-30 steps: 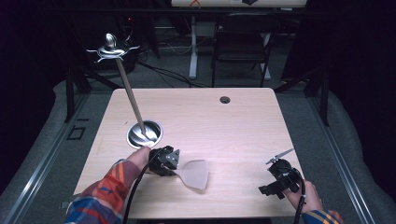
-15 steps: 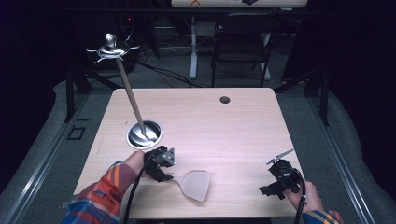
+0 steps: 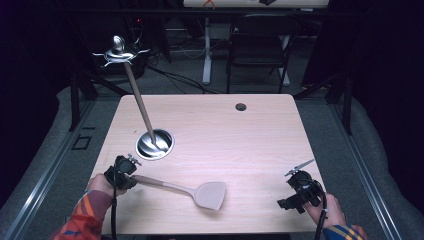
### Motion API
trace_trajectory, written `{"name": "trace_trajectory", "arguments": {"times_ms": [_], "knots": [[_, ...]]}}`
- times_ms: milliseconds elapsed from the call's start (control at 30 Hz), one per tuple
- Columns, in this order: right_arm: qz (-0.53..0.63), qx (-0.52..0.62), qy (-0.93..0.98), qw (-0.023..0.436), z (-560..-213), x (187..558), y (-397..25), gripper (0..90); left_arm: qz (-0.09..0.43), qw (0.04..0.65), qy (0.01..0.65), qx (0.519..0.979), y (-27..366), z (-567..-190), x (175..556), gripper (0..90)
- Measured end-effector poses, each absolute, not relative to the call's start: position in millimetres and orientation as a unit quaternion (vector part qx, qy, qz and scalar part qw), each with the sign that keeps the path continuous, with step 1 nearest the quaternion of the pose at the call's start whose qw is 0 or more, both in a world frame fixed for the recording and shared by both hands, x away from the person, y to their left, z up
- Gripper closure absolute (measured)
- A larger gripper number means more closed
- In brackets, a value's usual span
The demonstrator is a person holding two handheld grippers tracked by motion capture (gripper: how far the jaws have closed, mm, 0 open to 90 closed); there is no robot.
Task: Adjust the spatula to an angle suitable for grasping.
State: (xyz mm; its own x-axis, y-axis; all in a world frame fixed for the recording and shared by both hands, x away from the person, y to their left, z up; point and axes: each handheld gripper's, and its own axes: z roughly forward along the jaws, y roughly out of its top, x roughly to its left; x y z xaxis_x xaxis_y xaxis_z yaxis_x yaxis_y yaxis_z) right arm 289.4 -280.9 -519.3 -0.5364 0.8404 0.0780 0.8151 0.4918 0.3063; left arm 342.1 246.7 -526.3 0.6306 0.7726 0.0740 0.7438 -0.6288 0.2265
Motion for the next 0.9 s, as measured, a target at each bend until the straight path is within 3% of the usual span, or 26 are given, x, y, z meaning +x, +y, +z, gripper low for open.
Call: {"name": "trace_trajectory", "arguments": {"times_ms": [267, 900], "knots": [[0.155, 0.481, 0.862, 0.044, -519.4, 289.2, -280.8, 17.1, 0.076, 0.052, 0.440, 0.893, 249.8, -541.2, 354.4, 88.1], [0.156, 0.482, 0.861, 0.043, -520.8, 290.3, -278.0, 16.9, 0.096, 0.110, 0.472, 0.869, 239.6, -548.7, 401.9, 86.0]]}}
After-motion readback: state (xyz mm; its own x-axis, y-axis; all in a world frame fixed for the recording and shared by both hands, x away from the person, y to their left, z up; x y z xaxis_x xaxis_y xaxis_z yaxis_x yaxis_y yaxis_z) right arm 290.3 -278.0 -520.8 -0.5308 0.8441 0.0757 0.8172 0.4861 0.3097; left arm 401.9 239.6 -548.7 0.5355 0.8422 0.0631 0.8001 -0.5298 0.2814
